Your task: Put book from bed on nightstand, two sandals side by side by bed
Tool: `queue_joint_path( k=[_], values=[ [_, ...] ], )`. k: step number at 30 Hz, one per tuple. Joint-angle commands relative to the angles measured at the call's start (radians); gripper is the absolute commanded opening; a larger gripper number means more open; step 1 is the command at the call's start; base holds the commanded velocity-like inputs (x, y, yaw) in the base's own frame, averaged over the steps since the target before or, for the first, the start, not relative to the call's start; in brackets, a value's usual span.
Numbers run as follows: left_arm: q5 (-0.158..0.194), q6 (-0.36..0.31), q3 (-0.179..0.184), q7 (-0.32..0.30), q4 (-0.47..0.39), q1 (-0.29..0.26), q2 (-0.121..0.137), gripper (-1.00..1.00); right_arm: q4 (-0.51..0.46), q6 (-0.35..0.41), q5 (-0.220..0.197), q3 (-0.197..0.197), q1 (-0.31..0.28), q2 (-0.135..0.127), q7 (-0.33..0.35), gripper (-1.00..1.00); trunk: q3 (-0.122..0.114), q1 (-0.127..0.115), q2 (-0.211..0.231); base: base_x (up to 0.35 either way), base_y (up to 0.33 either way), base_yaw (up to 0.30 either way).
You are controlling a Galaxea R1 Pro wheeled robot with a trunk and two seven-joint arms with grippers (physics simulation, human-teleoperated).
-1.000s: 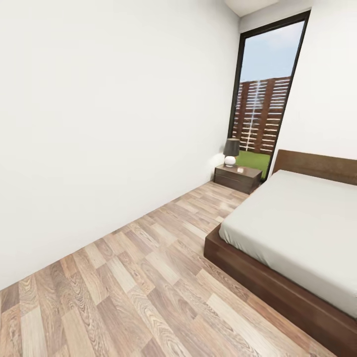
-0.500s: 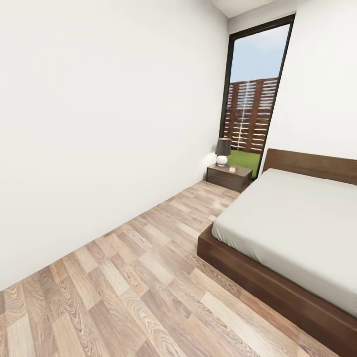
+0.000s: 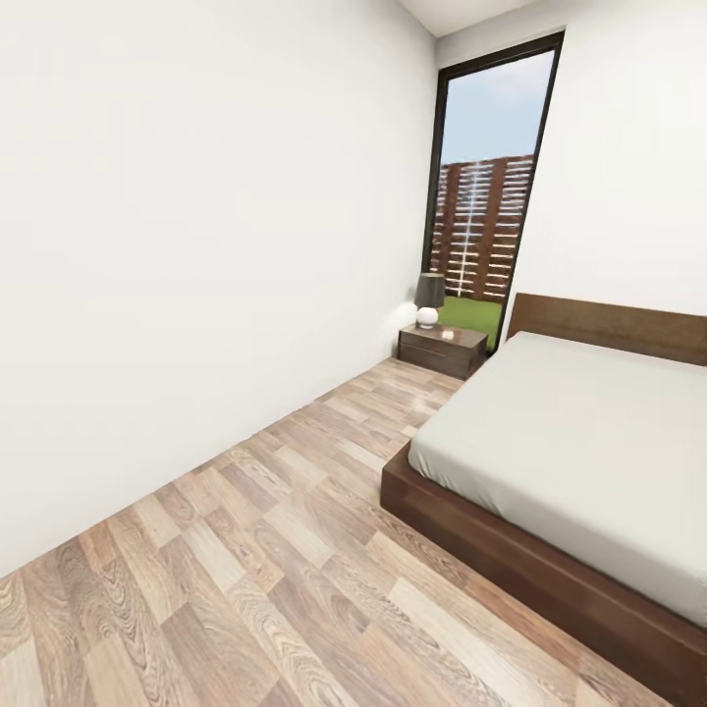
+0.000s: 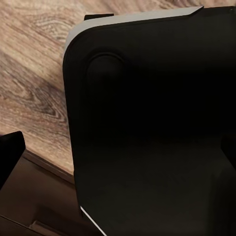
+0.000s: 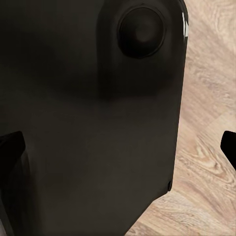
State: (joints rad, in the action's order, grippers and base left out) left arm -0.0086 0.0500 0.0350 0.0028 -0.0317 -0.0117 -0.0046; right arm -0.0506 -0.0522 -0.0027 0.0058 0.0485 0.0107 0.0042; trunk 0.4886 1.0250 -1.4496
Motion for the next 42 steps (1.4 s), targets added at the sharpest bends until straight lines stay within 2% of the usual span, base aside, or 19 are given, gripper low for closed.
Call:
queue_joint_path(
  k=[1,42],
  values=[
    [-0.001,0.004,0.003,0.000,0.001,-0.001,0.000,1.00,-0.002,-0.001,0.000,0.000,0.001,0.000,0.000,1.00,0.001,0.000,0.000,0.006,-0.006,-0.013],
    [-0.001,0.002,0.002,0.000,0.001,-0.001,0.000,1.00,-0.002,-0.001,0.000,0.002,0.001,0.000,0.000,1.00,0.001,0.000,0.000,0.002,-0.035,-0.013]
  ],
)
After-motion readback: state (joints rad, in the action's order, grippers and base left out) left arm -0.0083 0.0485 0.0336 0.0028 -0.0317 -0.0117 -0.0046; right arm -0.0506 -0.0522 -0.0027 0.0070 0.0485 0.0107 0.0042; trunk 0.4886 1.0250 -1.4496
